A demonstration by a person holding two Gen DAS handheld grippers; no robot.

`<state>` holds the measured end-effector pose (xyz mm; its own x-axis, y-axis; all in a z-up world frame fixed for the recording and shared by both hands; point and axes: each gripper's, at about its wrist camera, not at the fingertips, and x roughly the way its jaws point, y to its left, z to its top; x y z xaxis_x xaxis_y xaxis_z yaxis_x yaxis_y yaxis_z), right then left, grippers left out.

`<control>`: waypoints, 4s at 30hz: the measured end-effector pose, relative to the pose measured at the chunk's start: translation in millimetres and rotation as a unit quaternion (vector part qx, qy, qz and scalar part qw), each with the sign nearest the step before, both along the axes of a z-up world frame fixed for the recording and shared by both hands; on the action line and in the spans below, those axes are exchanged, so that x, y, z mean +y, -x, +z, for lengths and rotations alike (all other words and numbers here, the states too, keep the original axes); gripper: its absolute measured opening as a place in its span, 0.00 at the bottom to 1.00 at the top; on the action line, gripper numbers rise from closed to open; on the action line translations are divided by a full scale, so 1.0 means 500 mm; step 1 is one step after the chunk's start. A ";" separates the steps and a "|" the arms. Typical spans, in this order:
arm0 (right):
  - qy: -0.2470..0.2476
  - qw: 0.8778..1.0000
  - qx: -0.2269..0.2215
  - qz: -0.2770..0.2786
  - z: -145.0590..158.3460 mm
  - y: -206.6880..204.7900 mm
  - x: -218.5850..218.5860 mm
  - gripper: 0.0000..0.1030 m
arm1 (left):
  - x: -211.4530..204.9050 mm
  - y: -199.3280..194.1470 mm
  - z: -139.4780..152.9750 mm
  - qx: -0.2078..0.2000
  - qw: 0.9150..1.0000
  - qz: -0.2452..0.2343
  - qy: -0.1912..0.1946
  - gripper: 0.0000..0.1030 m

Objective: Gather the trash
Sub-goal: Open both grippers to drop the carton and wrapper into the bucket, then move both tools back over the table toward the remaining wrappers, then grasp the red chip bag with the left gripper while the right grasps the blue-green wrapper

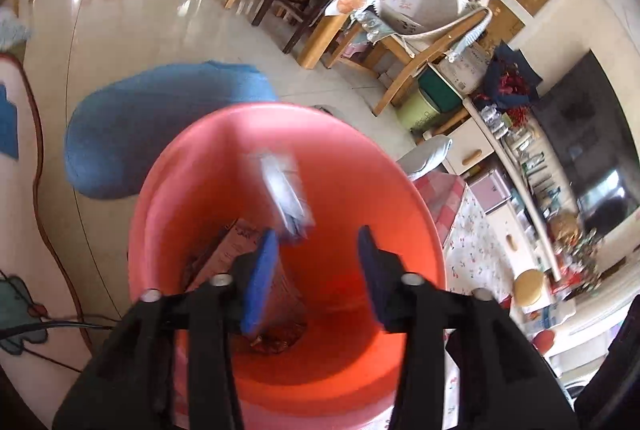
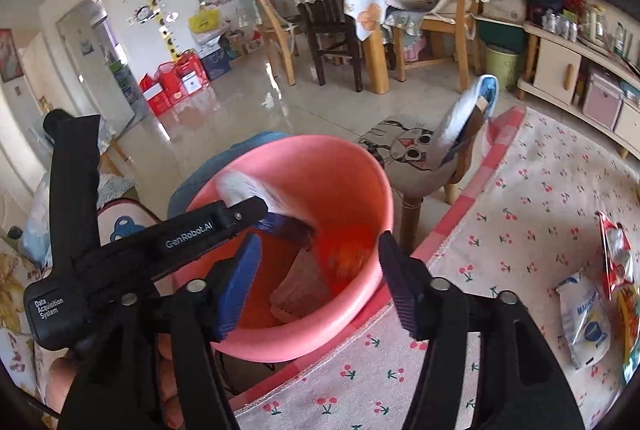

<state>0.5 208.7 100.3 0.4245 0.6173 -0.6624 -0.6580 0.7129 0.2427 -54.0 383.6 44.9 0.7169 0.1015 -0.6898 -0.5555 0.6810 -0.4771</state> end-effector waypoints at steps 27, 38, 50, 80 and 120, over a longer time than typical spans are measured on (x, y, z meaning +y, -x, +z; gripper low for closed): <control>0.041 0.985 0.003 -0.169 -0.041 0.095 -0.349 0.90 | -0.211 -0.037 0.064 -0.058 0.982 -0.123 -0.131 0.87; 0.032 0.980 0.009 -0.196 -0.055 0.124 -0.465 0.91 | -0.317 -0.050 0.055 -0.014 0.966 -0.176 -0.190 0.89; 0.016 0.973 -0.004 -0.232 -0.051 0.138 -0.566 0.91 | -0.390 -0.057 0.060 -0.010 0.948 -0.198 -0.247 0.93; -0.012 0.959 0.011 -0.284 -0.067 0.059 -0.710 0.91 | -0.546 -0.110 0.052 -0.033 0.913 -0.314 -0.258 0.94; 0.002 0.971 0.063 -0.231 -0.161 -0.148 -0.677 0.91 | -0.627 -0.357 -0.073 0.011 0.924 -0.380 -0.037 0.51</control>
